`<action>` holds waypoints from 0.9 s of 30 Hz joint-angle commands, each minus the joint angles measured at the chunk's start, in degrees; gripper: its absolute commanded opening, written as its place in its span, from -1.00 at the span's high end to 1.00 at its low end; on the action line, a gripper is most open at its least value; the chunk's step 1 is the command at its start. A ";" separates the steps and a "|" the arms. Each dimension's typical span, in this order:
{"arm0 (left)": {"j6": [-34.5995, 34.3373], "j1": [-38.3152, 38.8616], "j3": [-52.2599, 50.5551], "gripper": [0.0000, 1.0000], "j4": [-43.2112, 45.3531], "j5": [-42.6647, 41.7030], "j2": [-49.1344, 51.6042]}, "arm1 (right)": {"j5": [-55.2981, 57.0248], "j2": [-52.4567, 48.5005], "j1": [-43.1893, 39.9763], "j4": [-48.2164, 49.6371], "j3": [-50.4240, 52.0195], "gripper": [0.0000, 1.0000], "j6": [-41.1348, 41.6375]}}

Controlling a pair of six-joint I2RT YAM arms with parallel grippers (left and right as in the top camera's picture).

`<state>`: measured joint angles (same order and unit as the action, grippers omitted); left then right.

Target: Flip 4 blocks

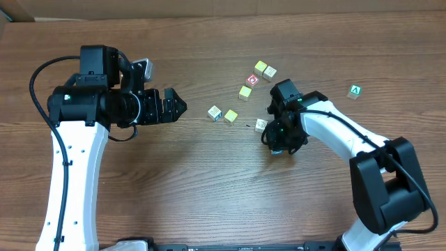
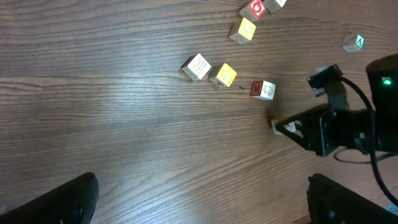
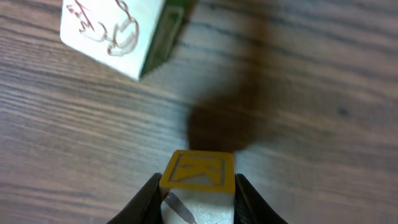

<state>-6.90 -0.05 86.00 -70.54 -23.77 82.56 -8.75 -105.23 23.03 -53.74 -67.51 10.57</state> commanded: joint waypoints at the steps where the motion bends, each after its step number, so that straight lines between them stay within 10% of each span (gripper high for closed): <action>1: 1.31 -0.24 1.38 -1.00 0.07 0.20 0.33 | -0.26 5.07 0.72 -3.02 -1.57 0.92 5.97; 27: 1.81 -0.24 1.38 -1.00 -1.86 0.42 0.33 | 11.02 17.79 27.78 1.53 17.27 0.92 43.71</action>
<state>-6.66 -0.05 86.00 -72.29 -23.75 82.56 -2.55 -88.77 51.05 -52.75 -50.43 49.98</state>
